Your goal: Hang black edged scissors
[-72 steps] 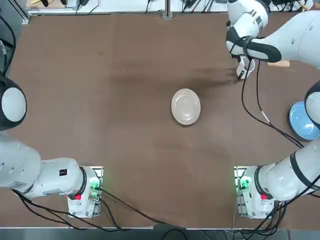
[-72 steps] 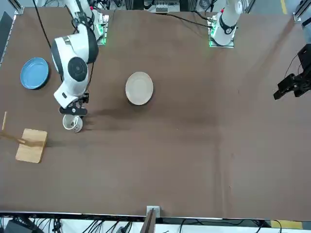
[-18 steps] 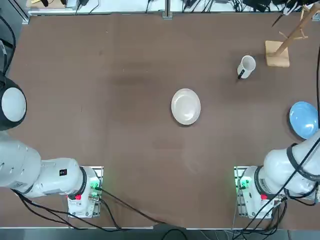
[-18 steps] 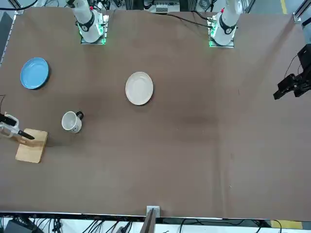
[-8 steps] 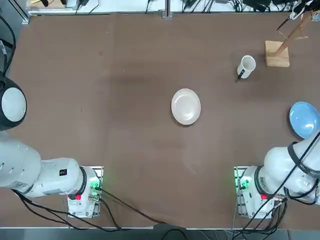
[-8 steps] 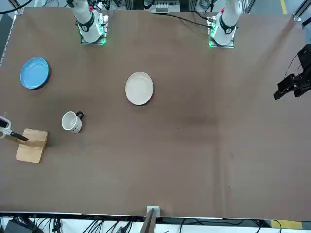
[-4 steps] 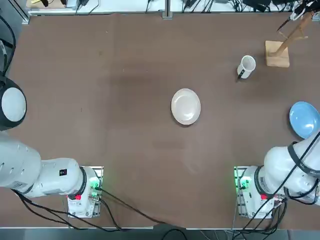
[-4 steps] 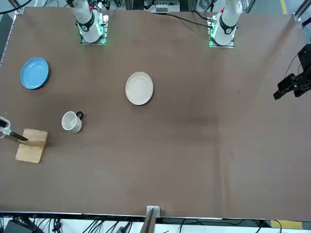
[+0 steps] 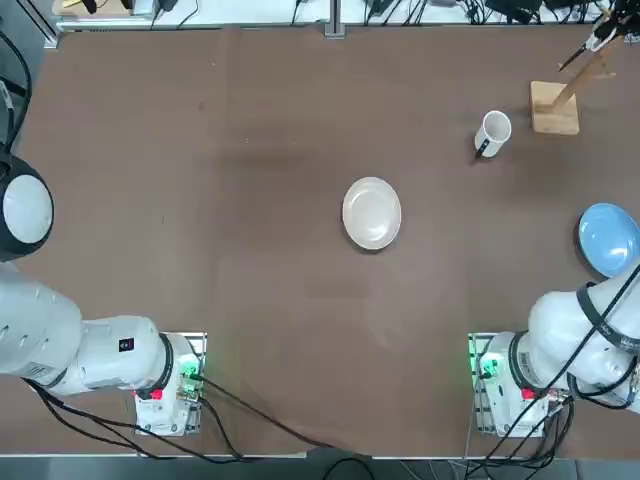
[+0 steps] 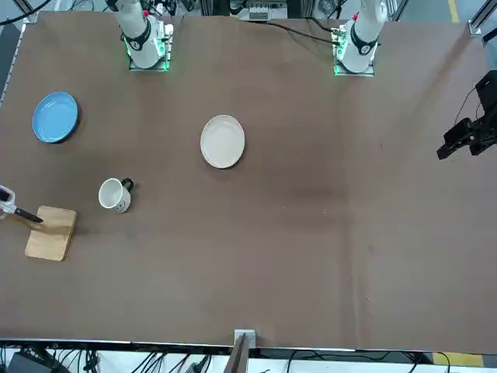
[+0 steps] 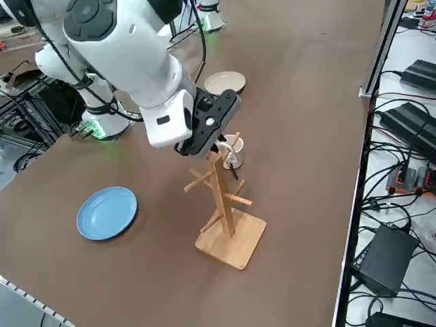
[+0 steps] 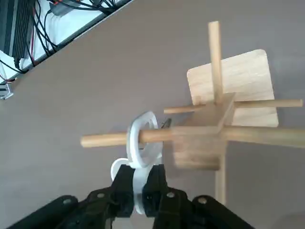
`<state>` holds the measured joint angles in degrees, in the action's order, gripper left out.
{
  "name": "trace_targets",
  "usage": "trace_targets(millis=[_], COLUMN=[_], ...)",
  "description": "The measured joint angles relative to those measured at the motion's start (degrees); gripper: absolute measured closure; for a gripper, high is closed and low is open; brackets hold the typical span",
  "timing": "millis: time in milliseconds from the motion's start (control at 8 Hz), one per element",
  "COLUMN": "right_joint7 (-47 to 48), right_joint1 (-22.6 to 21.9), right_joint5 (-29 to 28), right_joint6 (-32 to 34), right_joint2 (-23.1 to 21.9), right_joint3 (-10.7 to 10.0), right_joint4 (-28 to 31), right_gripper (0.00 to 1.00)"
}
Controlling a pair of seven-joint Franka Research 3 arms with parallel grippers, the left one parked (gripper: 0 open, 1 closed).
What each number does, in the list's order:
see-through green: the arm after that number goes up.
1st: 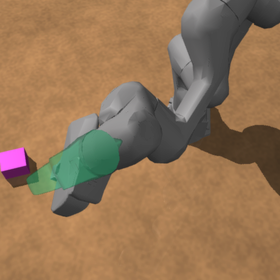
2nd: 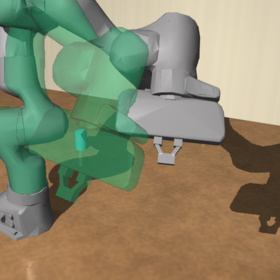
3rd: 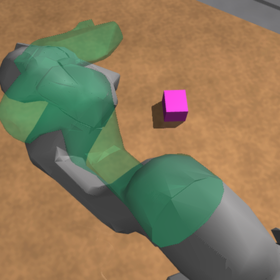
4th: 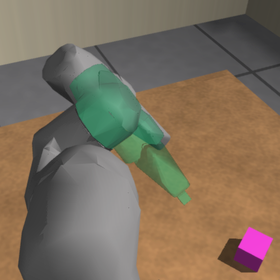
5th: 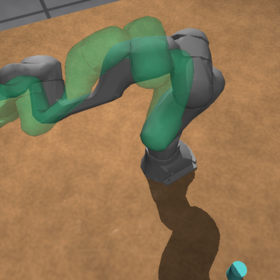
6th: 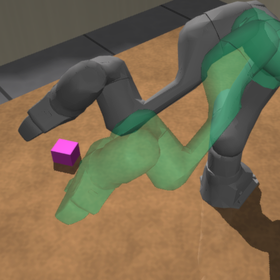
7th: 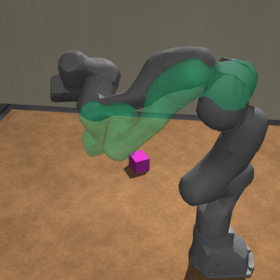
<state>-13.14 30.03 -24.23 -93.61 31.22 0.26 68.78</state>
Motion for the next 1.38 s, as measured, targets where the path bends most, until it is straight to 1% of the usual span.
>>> trace_targets(millis=[875, 1000, 1375], right_joint7=[-2.7, -2.7, -2.7], right_joint1=[2.0, 2.0, 1.9], right_joint5=[-0.1, -0.1, 0.0], right_joint6=[0.0, 0.1, 0.2], right_joint2=[0.9, 0.9, 0.7], right_joint3=[0.2, 0.3, 0.7], right_joint4=[-0.3, -0.3, -1.0], right_gripper=[0.88, 0.74, 0.22])
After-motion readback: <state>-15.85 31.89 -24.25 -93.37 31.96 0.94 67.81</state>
